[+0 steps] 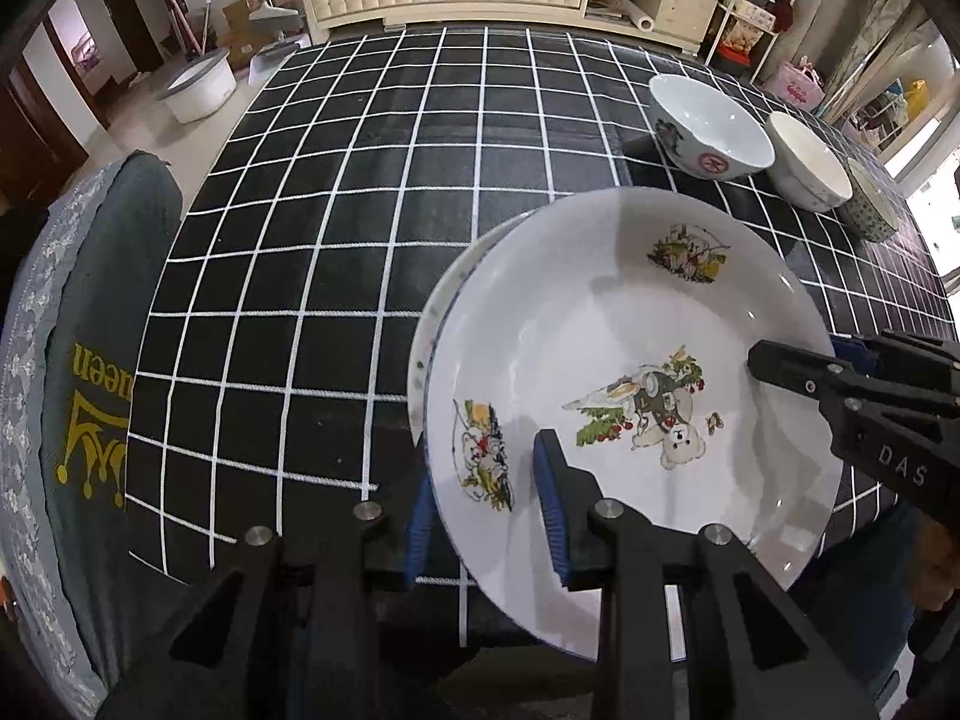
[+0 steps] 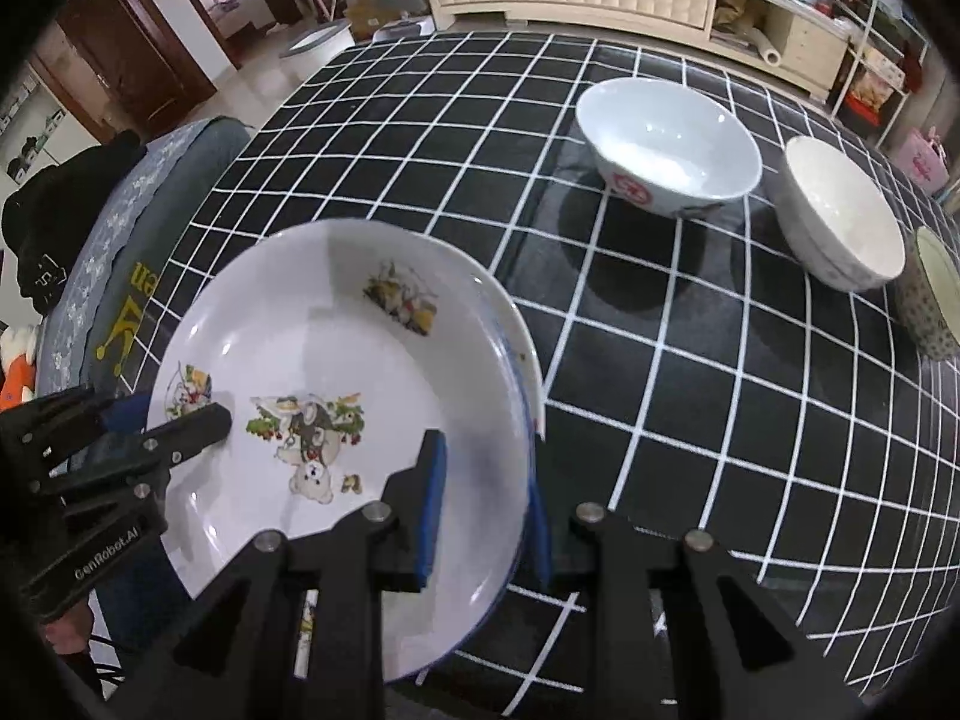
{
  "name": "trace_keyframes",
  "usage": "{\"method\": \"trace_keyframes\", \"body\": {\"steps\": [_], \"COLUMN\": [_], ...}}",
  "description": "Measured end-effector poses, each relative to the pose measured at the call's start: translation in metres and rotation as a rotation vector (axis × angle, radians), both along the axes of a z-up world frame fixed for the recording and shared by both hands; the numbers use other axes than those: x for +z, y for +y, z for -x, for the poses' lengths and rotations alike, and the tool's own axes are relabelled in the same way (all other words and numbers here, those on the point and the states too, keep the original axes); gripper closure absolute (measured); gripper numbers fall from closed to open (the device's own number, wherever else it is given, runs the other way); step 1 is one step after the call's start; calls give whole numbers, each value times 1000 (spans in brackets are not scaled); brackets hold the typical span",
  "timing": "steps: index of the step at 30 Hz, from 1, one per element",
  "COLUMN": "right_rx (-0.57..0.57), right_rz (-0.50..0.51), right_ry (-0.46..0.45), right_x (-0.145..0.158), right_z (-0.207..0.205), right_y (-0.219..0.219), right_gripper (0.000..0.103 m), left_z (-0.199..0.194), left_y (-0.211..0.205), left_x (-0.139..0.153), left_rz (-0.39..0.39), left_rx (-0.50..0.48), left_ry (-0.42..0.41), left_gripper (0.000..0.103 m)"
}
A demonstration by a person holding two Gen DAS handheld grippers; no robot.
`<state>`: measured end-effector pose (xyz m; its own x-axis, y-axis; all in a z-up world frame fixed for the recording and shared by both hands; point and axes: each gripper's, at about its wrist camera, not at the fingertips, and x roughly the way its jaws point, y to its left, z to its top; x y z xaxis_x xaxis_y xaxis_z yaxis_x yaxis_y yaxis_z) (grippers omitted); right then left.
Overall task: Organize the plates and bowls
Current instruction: 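Carry the cartoon-print plate with both grippers over the pink-flower plate stack, then lower the cartoon-print plate onto the stack and open both grippers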
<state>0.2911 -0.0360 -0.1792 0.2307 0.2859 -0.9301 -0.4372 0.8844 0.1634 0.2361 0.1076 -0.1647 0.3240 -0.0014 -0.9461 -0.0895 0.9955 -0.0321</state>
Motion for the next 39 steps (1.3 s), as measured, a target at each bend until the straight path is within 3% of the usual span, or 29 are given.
{"method": "trace_keyframes", "body": {"steps": [8,12,25,28,30,32,34,39], "right_rx": [10,12,-18,-32,-41,-40,-45,-45], "right_rz": [26,39,53,50,50,94,167,161], "right_ry": [26,44,69,81,92,52,-7,-25], "right_x": [-11,-17,-12,-11,-8,-2,3,9], "right_z": [-9,-9,-9,-8,-7,-4,-1,1], "right_y": [14,20,17,16,18,23,27,23], "right_gripper": [74,74,73,68,60,56,39,36], "left_z": [-12,-14,-14,-11,-9,-9,-8,-2], "left_y": [11,11,17,13,11,8,6,2], "left_x": [-10,-14,-13,-2,3,4,4,8], "left_rz": [7,-34,9,-10,-25,-26,-29,-26], "left_rx": [16,9,20,-2,-14,-23,-29,-29], "left_ry": [17,24,18,-13,-27,-23,-22,-34], "left_gripper": [74,74,74,70,67,67,67,67]}}
